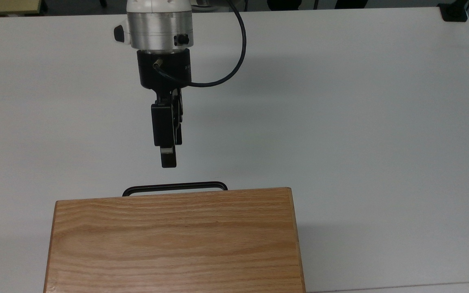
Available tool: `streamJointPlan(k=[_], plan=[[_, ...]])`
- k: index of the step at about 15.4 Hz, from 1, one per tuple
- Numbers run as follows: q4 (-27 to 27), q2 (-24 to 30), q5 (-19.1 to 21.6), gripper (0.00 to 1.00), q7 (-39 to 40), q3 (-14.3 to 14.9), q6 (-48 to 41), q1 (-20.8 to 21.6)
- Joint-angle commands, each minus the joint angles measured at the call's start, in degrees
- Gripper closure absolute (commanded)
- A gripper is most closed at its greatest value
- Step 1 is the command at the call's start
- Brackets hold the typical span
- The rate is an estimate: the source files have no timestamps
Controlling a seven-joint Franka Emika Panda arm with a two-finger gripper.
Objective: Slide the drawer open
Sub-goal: 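Move the gripper down toward the black handle of the upper drawer, then close the gripper around the black bar handle of the upper drawer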
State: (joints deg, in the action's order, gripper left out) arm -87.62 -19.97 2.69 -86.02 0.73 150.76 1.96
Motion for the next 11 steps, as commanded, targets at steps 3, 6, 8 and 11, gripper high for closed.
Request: streamJointPlan(k=[3,6,8,11], plan=[[0.87,-2.79,-0.05,0.13,-0.9,0.32,8.3,0.77],[0.96,-4.02,-0.67,0.13,-0.82,0.32,11.21,0.94],[0.96,-4.99,-0.67,0.13,-0.82,0.32,14.01,1.03],[1.05,-6.4,-0.76,0.21,-0.82,0.32,17.89,1.03]])
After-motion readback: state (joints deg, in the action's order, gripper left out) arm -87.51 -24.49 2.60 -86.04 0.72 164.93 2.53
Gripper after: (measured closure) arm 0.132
